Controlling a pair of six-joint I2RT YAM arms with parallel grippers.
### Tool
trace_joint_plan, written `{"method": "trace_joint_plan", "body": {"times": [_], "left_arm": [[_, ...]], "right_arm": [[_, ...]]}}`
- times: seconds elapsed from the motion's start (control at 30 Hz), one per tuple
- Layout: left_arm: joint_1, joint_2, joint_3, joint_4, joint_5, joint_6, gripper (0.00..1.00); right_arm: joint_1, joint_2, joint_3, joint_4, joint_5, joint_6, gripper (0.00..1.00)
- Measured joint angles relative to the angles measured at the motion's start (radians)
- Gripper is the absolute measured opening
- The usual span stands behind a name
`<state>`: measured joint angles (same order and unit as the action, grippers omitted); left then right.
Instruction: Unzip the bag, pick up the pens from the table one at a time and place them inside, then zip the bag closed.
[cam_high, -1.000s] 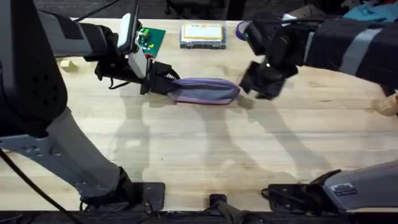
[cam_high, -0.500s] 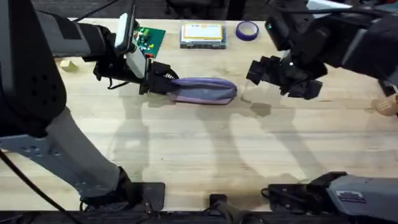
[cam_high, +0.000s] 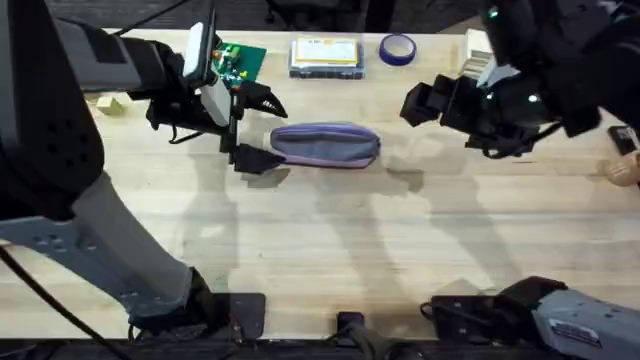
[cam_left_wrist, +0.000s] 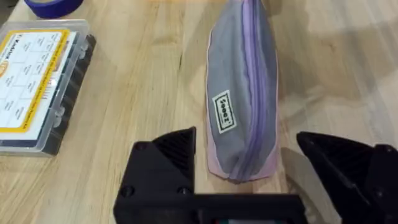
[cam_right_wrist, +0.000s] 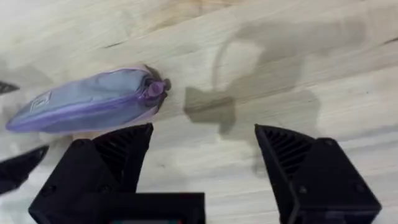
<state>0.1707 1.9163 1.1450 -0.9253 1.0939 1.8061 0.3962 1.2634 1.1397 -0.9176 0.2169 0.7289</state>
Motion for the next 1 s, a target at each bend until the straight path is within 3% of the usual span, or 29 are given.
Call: {"method": "trace_joint_plan", "body": {"times": [0.2,0.37,0.67,0.77,0.9,0.93,1.0], "left_arm": [[0.0,0.0,0.0,0.004,0.005,0.0,0.993],[0.005,0.0,0.022,-0.113,0.013,0.0,0.995],[0.005,0.0,0.205,-0.304,-0.001,0.0,0.995],[0.005,-0.001,0.241,-0.309,-0.029,-0.006,0.995],[0.005,-0.001,0.288,-0.271,-0.079,-0.074,0.995],[0.005,-0.001,0.341,-0.243,-0.128,-0.172,0.997],[0.005,0.0,0.377,-0.238,-0.172,-0.239,0.996]], "right_arm": [[0.0,-0.074,0.0,-0.004,-0.028,-0.089,0.998],[0.0,-0.169,0.0,-0.048,-0.031,-0.227,0.998],[0.0,-0.276,0.0,-0.145,0.015,-0.355,0.997],[0.0,-0.289,0.0,-0.147,0.035,-0.364,0.997],[0.0,-0.292,0.0,-0.153,0.054,-0.371,0.998],[0.0,-0.292,0.0,-0.153,0.074,-0.376,0.998],[0.0,-0.292,0.0,-0.153,0.091,-0.379,0.998]]}}
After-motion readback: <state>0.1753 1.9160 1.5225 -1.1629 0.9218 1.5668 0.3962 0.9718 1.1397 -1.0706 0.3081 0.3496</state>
